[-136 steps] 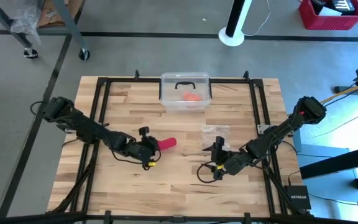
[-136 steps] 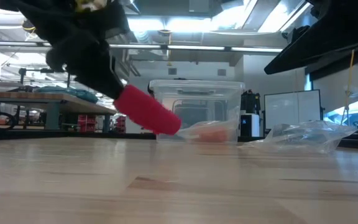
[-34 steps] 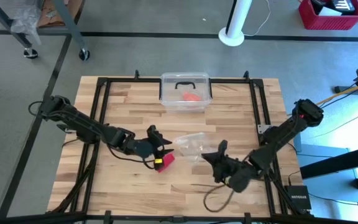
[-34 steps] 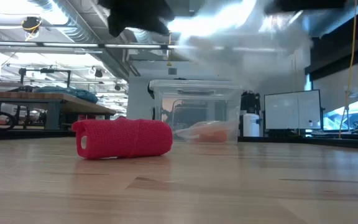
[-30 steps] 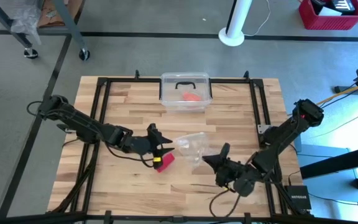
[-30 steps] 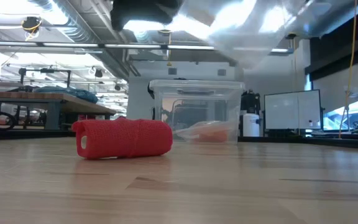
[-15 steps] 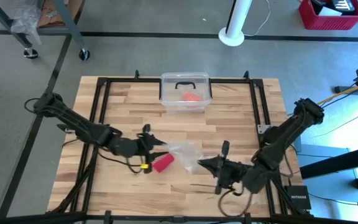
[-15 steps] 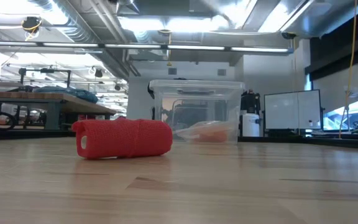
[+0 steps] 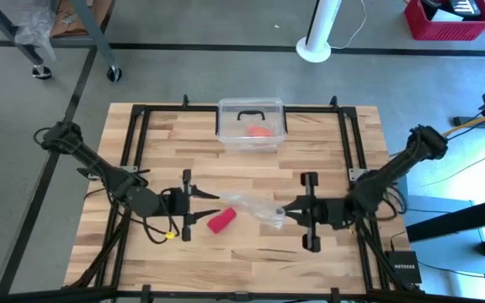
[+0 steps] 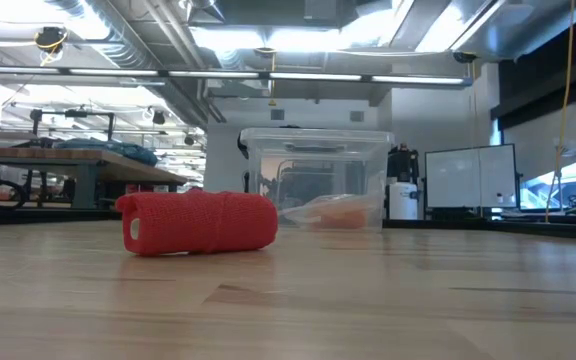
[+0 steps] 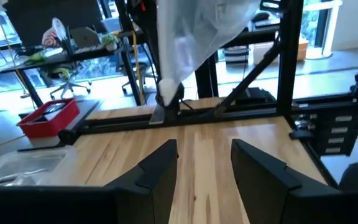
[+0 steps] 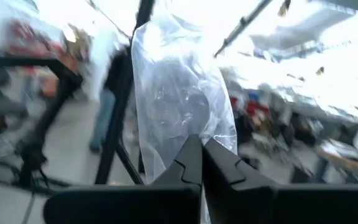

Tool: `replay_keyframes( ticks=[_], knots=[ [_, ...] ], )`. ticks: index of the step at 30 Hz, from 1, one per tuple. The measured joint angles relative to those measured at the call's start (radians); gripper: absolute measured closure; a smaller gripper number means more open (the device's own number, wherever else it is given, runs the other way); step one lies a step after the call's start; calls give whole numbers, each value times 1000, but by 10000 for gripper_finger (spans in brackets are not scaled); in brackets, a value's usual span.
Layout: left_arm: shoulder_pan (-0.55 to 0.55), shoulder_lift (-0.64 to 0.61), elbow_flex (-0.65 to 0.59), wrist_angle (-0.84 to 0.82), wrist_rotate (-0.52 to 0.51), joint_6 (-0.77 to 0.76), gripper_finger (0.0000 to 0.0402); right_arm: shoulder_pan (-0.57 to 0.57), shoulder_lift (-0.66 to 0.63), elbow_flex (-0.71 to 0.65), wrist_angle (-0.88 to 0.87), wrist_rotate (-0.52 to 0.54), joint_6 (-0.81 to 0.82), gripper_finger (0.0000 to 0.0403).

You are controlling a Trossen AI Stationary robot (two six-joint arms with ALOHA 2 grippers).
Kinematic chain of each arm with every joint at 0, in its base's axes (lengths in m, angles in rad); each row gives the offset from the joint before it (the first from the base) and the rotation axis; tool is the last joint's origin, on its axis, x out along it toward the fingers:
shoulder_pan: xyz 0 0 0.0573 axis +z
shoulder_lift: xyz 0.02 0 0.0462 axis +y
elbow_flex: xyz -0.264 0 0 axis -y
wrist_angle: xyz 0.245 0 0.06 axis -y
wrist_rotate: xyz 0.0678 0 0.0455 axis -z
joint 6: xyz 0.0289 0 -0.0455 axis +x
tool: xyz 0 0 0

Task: Roll bandage
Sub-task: Open the transparent zip bag

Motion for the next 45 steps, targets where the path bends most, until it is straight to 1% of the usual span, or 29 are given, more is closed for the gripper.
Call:
replay_keyframes(
  ticks=[3,4,8,11,13,17,19,28,33,45],
  knots=[
    [-3,4,-1,-6,-2,-2,259,-41,9,-86,184,-139,6,400],
    [-3,6,-1,0,-2,-3,259,-48,13,-108,237,-170,16,400],
    [4,18,-1,19,-4,-3,259,-54,16,-154,333,-215,51,400],
    [12,52,-1,79,0,5,259,-52,16,-158,341,-215,52,400],
    [20,84,-2,153,26,33,259,-52,22,-159,353,-215,52,400],
    [27,147,-2,296,40,118,259,-52,35,-159,367,-215,53,400],
    [27,162,-2,327,40,150,259,-52,39,-159,368,-215,53,400],
    [42,177,-2,359,36,149,259,-52,42,-158,375,-215,54,400],
    [44,179,-2,383,102,146,259,-52,42,-158,375,-215,54,400],
    [49,179,-2,406,107,124,259,-52,42,-157,376,-216,55,400]
  ],
)
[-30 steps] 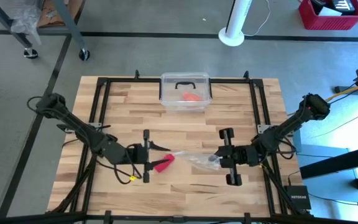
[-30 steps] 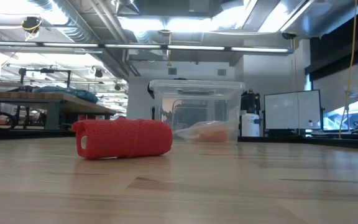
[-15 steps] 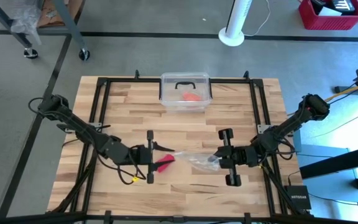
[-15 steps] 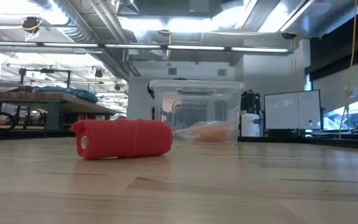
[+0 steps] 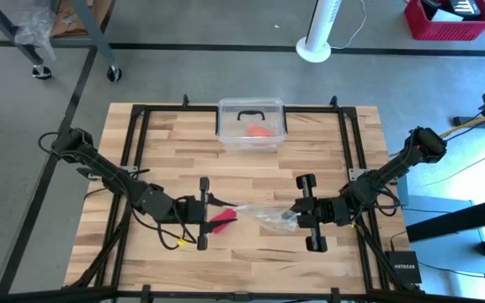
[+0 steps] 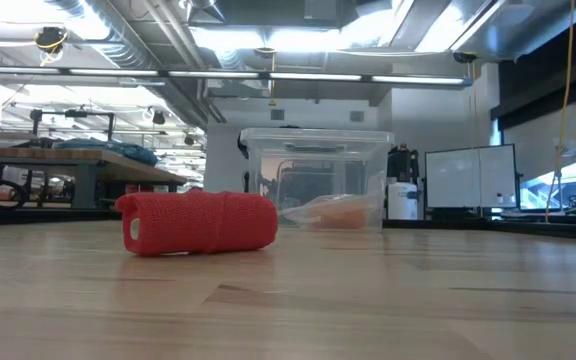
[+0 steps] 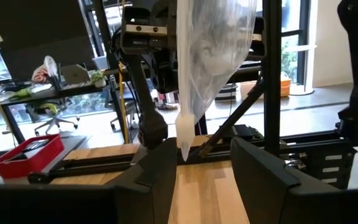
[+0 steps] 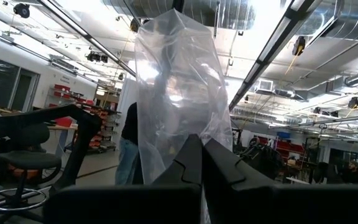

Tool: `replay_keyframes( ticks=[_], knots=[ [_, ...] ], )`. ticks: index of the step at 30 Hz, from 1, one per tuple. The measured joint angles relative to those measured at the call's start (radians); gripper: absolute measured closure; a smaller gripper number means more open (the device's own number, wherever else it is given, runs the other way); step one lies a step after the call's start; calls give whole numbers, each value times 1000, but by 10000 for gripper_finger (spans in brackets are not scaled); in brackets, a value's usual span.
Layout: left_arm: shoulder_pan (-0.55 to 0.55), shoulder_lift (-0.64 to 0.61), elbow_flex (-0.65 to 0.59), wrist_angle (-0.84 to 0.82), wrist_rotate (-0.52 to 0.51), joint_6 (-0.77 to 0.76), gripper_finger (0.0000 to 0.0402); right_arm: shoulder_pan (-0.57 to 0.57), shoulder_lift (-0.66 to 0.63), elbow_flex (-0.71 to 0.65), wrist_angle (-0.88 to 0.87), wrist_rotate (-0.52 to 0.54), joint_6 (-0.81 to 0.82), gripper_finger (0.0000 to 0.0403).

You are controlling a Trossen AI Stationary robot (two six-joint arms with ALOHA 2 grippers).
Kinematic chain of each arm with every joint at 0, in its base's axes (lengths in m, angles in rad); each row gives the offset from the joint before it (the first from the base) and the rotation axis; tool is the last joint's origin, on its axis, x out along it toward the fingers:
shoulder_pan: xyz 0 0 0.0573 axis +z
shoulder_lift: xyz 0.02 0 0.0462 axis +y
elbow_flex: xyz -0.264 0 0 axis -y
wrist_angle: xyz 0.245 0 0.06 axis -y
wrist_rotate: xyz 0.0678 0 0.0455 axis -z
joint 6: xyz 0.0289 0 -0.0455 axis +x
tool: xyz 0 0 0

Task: Roll bandage
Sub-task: Open the transparent zip bag

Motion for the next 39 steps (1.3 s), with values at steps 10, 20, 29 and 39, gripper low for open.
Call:
replay_keyframes(
  ticks=[10,20,29,39],
  knots=[
    [1,0,0,16,0,-1,304,0,2,0,0,0,0,400],
    [1,0,0,6,0,3,378,0,3,0,0,0,1,400],
    [-16,-6,0,-32,-34,37,400,0,3,0,-92,15,106,400],
    [-122,-137,1,-240,-234,22,401,1,-31,2,-331,413,77,300]
  ],
)
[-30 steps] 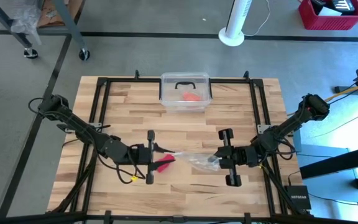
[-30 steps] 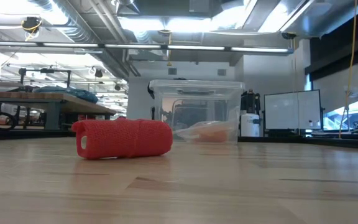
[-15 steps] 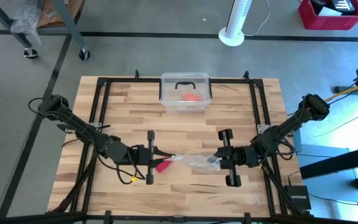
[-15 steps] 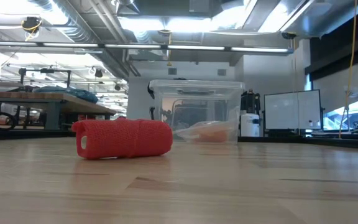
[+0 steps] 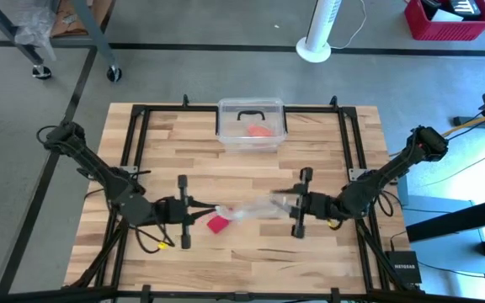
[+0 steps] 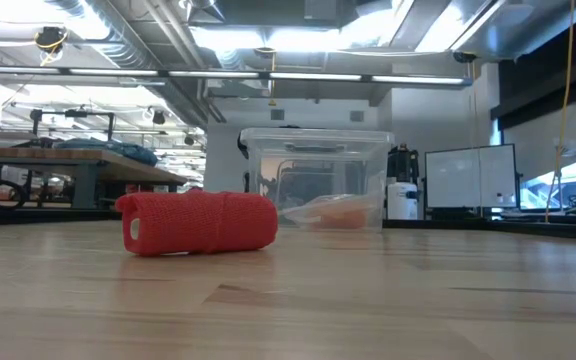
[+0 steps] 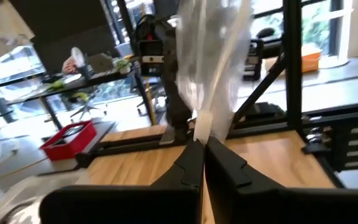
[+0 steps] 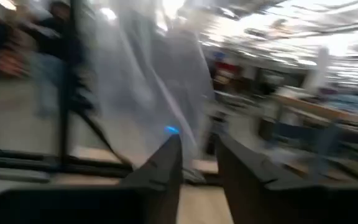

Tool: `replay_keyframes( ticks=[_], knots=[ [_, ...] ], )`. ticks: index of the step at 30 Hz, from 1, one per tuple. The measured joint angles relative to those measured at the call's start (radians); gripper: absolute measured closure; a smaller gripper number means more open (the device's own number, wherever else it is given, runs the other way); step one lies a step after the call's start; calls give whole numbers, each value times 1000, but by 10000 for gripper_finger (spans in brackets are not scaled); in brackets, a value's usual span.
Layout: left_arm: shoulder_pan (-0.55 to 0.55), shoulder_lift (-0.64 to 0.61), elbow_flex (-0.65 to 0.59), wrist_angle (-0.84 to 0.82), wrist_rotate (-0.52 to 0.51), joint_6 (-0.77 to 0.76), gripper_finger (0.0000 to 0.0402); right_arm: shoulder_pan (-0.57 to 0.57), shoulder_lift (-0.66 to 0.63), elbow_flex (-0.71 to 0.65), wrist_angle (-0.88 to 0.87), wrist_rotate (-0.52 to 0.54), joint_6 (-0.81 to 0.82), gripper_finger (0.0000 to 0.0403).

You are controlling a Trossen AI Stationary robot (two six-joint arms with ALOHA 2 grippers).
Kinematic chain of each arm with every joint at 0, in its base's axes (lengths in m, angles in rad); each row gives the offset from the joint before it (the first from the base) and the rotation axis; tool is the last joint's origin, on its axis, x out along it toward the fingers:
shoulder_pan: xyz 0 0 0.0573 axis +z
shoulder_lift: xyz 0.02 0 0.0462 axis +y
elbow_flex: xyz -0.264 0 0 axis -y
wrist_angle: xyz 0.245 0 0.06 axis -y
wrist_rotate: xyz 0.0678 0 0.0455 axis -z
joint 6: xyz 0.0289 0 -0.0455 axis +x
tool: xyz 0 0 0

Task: Roll bandage
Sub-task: Open the transparent zip bag

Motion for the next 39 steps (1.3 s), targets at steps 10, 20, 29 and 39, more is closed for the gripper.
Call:
replay_keyframes(
  ticks=[10,20,29,39],
  knots=[
    [-88,-80,0,-228,-245,-114,401,41,-68,0,-225,566,-194,225],
    [-12,-73,0,-486,-205,-383,401,200,-92,99,-196,470,-247,224],
    [99,123,172,-683,7,-411,401,182,-72,150,-196,-66,-56,223],
    [118,411,546,-1187,68,-604,401,135,63,260,-349,91,1,223]
  ],
)
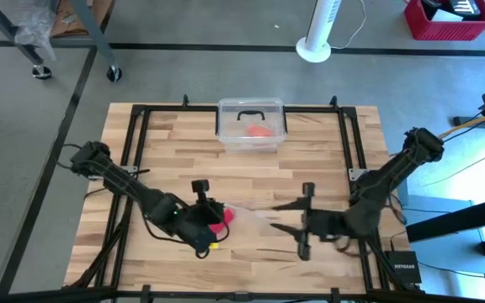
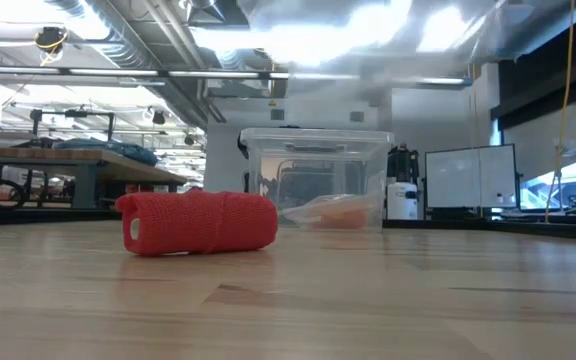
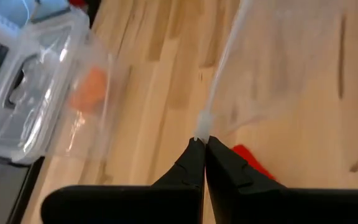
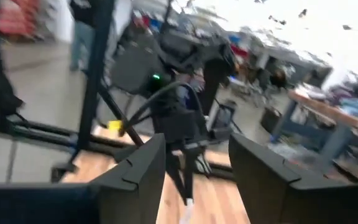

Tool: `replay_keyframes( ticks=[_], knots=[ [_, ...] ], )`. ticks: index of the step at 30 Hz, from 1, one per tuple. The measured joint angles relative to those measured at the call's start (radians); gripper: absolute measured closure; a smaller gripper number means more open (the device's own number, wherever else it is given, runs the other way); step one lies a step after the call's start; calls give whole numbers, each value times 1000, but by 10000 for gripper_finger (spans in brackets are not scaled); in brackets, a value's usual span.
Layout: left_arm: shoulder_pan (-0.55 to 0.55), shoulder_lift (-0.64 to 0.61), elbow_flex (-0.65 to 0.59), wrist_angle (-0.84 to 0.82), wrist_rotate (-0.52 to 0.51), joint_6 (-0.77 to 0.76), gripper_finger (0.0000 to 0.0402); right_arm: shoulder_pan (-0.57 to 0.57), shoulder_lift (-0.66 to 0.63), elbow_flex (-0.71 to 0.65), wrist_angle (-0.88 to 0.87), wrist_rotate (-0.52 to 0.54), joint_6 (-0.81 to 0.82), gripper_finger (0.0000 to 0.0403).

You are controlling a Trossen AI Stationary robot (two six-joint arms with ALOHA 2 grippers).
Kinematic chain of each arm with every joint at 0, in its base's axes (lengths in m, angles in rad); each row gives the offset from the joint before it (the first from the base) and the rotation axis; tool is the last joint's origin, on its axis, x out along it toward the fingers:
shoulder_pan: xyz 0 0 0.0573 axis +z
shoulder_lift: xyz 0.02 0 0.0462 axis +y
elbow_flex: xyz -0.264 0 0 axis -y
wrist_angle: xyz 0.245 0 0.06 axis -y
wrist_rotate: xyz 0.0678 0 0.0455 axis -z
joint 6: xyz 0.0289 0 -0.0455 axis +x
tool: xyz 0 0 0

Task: Roll bandage
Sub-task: Open the transparent zip bag

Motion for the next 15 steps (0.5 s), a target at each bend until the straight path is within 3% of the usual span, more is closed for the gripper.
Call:
replay_keyframes(
  ticks=[8,15],
  knots=[
    [36,25,11,-71,24,-48,401,-160,170,174,-446,-71,290,223],
    [28,25,11,-70,50,-37,401,-262,279,224,-608,-137,394,223]
  ],
)
